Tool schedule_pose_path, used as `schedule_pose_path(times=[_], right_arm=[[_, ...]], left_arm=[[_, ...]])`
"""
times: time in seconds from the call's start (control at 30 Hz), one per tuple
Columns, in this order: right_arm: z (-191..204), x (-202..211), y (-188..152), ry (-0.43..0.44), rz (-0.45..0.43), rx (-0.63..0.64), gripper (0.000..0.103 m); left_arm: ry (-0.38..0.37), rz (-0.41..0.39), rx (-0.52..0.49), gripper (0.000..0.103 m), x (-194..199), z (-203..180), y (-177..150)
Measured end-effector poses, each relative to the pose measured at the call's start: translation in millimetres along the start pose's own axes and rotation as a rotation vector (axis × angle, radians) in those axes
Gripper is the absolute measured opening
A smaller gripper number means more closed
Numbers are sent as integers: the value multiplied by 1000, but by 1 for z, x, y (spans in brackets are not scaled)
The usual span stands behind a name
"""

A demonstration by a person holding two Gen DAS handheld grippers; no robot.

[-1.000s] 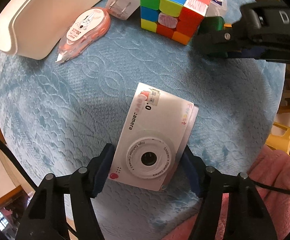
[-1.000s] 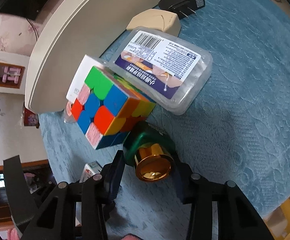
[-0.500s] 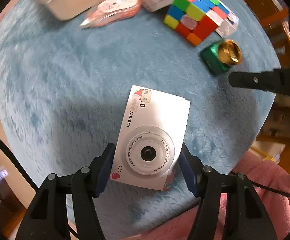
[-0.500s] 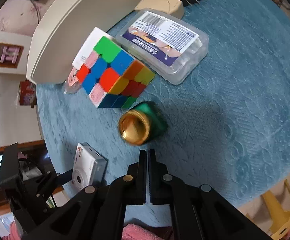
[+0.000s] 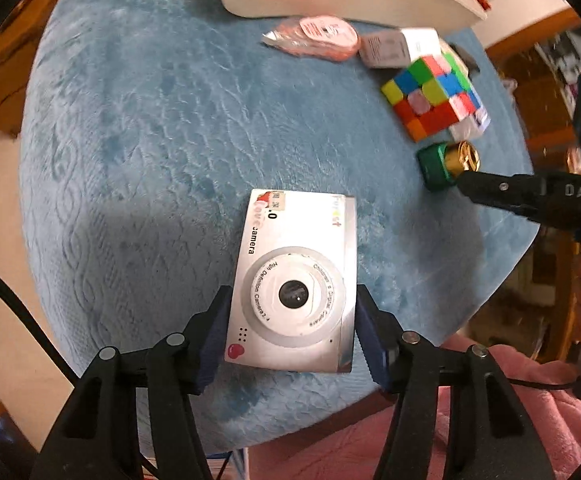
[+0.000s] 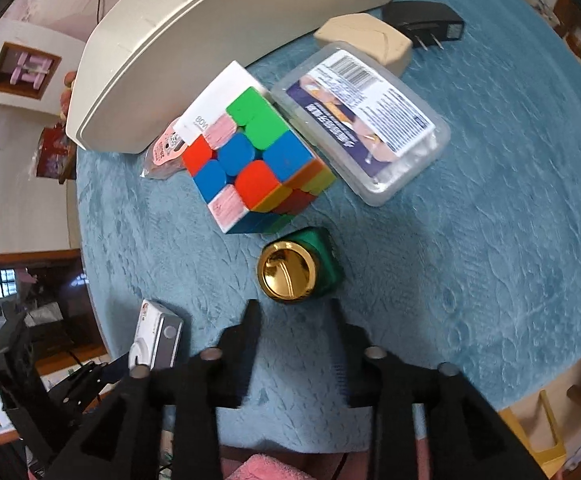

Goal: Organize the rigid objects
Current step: 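Close the right tool on the green-gold cylinder, then lift the white lens toy and cylinder and carry both over the white bin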

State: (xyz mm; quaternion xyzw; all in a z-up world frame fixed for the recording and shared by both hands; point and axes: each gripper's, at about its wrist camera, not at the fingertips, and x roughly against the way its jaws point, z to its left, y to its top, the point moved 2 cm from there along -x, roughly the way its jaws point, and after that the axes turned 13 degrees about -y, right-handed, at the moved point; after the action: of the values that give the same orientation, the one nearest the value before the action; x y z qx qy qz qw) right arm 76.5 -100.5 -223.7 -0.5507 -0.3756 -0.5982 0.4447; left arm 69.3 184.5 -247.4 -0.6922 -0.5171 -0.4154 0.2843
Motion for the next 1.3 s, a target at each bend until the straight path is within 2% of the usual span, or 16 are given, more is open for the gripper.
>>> schedule_pose_path(times=[0.23, 0.43, 0.47, 0.6, 0.97, 1.3], right_arm=[[13, -14, 11, -29, 17, 64, 49], [15, -19, 25, -46, 8, 125, 49], [16, -20, 27, -45, 11, 138, 49], [17, -23, 30, -42, 31, 185, 49], [37, -27, 30, -74, 64, 356, 42], [68, 7, 21, -2, 50, 521, 42]], left_arm=[[-28, -92, 71, 60, 25, 11, -16], [-43, -138, 179, 60, 40, 17, -28], [-47, -144, 187, 60, 40, 6, -21], [-55, -186, 233, 60, 49, 3, -21], [-86, -354, 344, 60, 73, -10, -11], [-111, -512, 408, 60, 90, -17, 8]])
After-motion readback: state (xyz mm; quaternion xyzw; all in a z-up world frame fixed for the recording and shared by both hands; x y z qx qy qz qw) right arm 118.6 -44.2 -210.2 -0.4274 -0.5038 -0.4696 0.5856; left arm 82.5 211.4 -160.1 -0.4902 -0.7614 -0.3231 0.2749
